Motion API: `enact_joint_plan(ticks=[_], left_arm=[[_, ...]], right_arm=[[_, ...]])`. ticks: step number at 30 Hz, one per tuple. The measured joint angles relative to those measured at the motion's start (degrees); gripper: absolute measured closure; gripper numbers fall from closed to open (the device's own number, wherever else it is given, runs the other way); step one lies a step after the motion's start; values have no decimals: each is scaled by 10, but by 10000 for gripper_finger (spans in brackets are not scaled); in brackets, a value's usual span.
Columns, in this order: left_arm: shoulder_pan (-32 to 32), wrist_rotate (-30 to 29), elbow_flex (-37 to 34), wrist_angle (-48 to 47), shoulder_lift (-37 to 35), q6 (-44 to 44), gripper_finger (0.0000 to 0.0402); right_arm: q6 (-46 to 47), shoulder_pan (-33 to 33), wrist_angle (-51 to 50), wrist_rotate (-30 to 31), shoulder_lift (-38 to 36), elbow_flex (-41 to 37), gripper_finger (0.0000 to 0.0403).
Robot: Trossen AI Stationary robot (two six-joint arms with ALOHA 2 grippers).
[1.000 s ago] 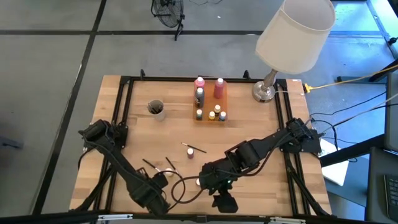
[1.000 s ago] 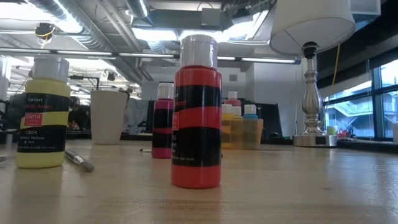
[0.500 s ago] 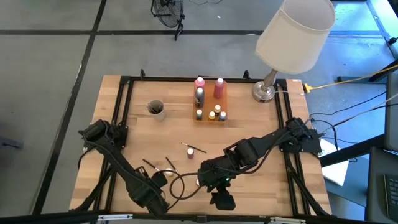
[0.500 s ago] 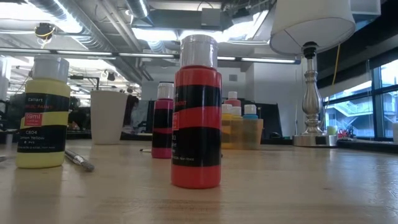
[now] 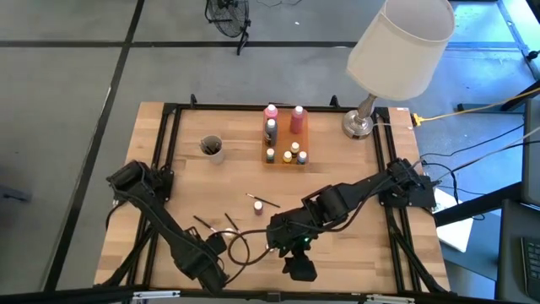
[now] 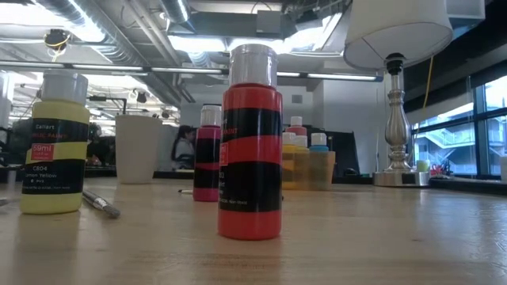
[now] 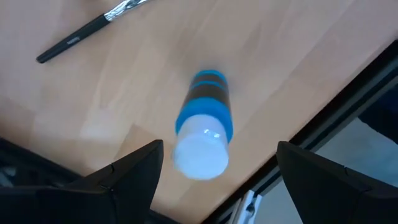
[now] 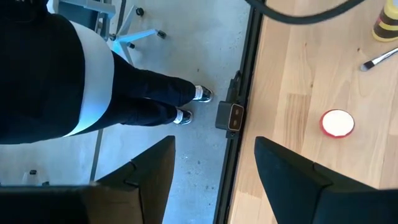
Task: Pick & Place Paint Supplies
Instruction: Put the small blue paint bottle into the orange bin
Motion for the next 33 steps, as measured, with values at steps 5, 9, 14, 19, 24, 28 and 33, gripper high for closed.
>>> enact_joint_plan(ticks=[5,9,14,19,24,28,33], left_arm=[[1,0,-2,-4,-4,-1,91],[1,-1,-8,-3,-4,-1,91],[1,-4,-17,7,-6,-1,91],[4,-4,-17,5,-7,0,91],[4,-5,-17,5,-7,1,96],[4,-4,-17,5,-7,1,111],[4,-9,-17,5,-7,4,138]], right_arm=[[-9,-4,0,-1,0,0,178],[-9,-7,0,-1,0,0,178],[-9,-8,-1,-1,0,0,178],[-10,-9,-2,-1,0,0,178],[-10,-10,-2,-1,0,0,178],[-10,-10,-1,-1,0,0,178],[-10,-10,-1,-1,0,0,178]])
